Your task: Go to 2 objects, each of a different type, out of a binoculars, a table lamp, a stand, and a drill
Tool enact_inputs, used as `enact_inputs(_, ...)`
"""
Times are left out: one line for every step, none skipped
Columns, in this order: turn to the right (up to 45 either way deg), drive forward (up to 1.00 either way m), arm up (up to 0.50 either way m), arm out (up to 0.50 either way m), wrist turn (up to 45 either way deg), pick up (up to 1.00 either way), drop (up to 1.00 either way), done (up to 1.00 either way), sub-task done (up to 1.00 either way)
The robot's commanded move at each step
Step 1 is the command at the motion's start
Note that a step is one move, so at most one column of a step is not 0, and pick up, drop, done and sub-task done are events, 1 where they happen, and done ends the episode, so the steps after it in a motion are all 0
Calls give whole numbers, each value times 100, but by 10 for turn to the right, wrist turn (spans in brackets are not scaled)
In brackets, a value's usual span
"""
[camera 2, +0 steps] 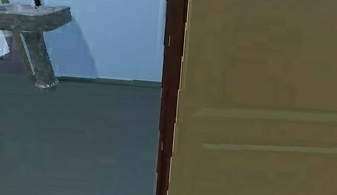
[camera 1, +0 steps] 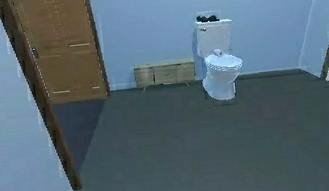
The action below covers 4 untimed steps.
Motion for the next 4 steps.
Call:
enact_inputs(0,10,0,0,0,0,0,0,0)
enact_inputs(-30,0,0,0,0,0,0,0,0)
enact_inputs(0,100,0,0,0,0,0,0,0)
enact_inputs(0,65,0,0,0,0,0,0,0)
